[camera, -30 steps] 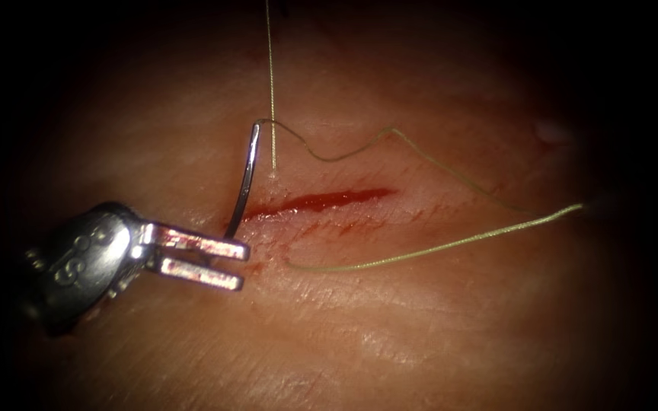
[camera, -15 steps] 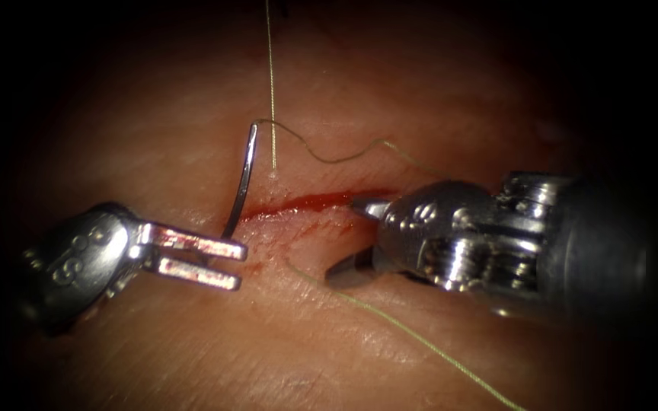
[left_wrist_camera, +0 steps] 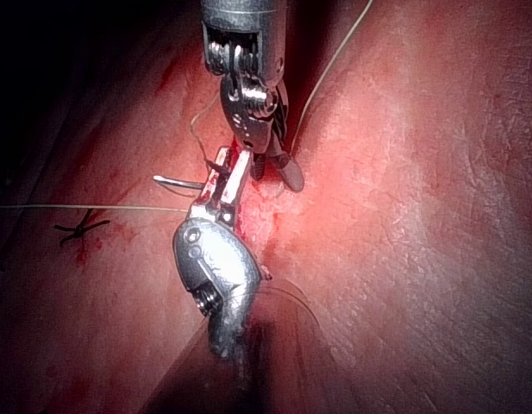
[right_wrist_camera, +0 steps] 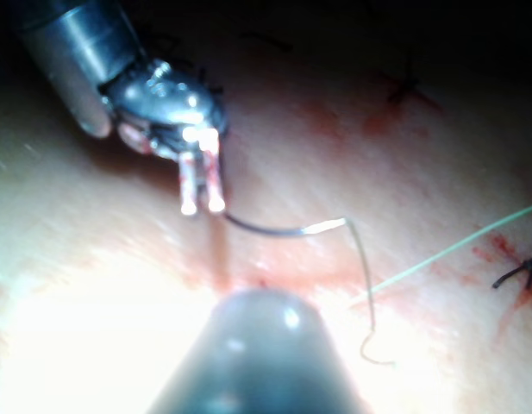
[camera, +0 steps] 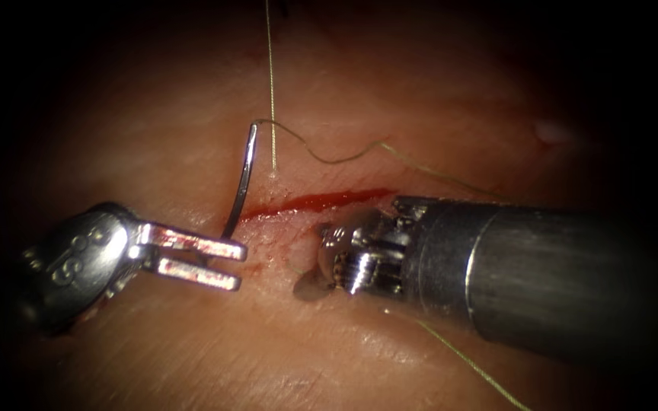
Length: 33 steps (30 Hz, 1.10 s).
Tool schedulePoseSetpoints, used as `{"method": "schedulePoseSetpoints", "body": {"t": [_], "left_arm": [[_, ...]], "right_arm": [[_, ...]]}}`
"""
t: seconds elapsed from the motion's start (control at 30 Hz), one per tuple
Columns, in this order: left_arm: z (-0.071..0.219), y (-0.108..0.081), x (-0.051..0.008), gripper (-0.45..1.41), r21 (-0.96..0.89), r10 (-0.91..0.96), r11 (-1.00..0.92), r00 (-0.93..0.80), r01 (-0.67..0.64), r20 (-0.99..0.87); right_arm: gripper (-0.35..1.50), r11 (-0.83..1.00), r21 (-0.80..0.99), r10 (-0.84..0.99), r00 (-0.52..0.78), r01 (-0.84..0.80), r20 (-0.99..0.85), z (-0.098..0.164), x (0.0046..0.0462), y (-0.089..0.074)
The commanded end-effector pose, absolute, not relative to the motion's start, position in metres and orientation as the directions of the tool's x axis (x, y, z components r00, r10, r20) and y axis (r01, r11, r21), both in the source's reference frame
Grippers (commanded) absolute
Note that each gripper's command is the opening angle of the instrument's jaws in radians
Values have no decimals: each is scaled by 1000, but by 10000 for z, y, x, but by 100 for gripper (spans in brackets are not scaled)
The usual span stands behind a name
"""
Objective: Wound Closure
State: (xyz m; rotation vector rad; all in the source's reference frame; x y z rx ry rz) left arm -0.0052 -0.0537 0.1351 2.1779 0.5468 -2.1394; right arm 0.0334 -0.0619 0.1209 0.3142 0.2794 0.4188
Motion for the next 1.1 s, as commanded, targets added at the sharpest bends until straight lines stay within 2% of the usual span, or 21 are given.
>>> {"method": "schedulePoseSetpoints", "body": {"t": [0.03, 0.1, 0.13, 0.17, 0.2, 0.23, 1.1], "left_arm": [[1358, -536, -55, -45, -213, 219, -937, -12, 276, -976], [1358, -536, -55, -45, -213, 219, -936, -11, 279, -976], [1358, -536, -55, -45, -213, 219, -936, -11, 279, -976], [1358, -536, -55, -45, -213, 219, -936, -11, 279, -976], [1358, -536, -55, -45, -213, 219, -936, -11, 279, -976], [1358, -536, -55, -45, -213, 219, -936, -11, 279, -976], [1358, -535, -55, -45, -213, 219, -936, -11, 281, -976]], "right_arm": [[128, 866, 354, 433, 884, -354, -177, 1221, 339, -627], [116, 852, 391, 431, 890, -348, -147, 1225, 337, -634], [98, 843, 423, 421, 897, -333, -133, 1225, 335, -638], [71, 832, 453, 418, 898, -320, -134, 1224, 333, -640], [27, 824, 475, 414, 900, -309, -134, 1223, 331, -641], [-35, 823, 481, 412, 900, -302, -139, 1221, 329, -642], [-35, 832, 498, 377, 907, -243, -188, 1180, 297, -664]]}}
